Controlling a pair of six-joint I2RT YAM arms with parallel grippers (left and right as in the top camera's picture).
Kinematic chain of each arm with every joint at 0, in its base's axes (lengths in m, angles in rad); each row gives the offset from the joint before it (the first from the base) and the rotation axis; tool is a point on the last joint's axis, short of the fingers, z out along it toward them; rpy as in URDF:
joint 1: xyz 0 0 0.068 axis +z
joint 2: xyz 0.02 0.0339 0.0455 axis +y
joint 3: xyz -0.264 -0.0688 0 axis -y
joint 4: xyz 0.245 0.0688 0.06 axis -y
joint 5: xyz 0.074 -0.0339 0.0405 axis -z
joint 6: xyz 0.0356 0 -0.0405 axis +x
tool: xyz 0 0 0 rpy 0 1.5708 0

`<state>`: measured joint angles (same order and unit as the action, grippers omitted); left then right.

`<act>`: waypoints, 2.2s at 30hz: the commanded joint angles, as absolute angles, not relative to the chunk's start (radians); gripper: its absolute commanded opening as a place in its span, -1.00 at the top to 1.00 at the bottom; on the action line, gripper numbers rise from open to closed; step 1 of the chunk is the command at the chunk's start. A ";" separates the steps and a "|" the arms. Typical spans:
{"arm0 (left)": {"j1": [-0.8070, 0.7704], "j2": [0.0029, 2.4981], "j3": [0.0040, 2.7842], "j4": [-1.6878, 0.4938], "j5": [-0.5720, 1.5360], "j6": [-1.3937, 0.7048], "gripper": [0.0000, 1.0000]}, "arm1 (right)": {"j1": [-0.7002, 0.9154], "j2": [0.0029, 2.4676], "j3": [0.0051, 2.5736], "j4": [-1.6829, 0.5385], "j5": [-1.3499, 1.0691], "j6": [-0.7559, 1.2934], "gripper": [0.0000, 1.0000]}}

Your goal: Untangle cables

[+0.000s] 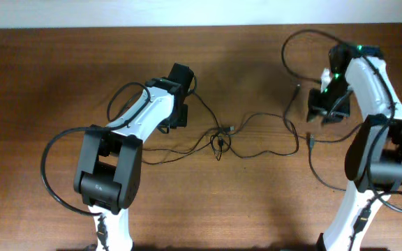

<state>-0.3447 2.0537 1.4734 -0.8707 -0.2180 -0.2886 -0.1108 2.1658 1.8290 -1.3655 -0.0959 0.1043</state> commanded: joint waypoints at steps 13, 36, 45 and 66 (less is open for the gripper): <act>-0.345 2.067 1.472 -0.869 -0.224 -0.303 0.79 | -0.001 2.163 1.544 -1.061 -0.006 0.056 0.46; -0.345 2.067 1.472 -0.866 -0.225 -0.302 0.79 | 0.067 2.094 1.783 -1.306 -0.483 0.056 0.91; -0.247 1.957 1.496 -0.951 -0.108 -0.302 1.00 | 0.320 2.107 1.770 -1.238 -0.483 0.174 0.92; -0.195 1.805 1.414 -0.839 0.315 0.036 -0.08 | 0.240 2.138 1.769 -1.308 -0.403 0.450 -0.97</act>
<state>-0.1501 1.8713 1.4216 -0.8574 0.2314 -0.1131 0.2363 2.1307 1.7641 -1.2961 -0.3027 0.3656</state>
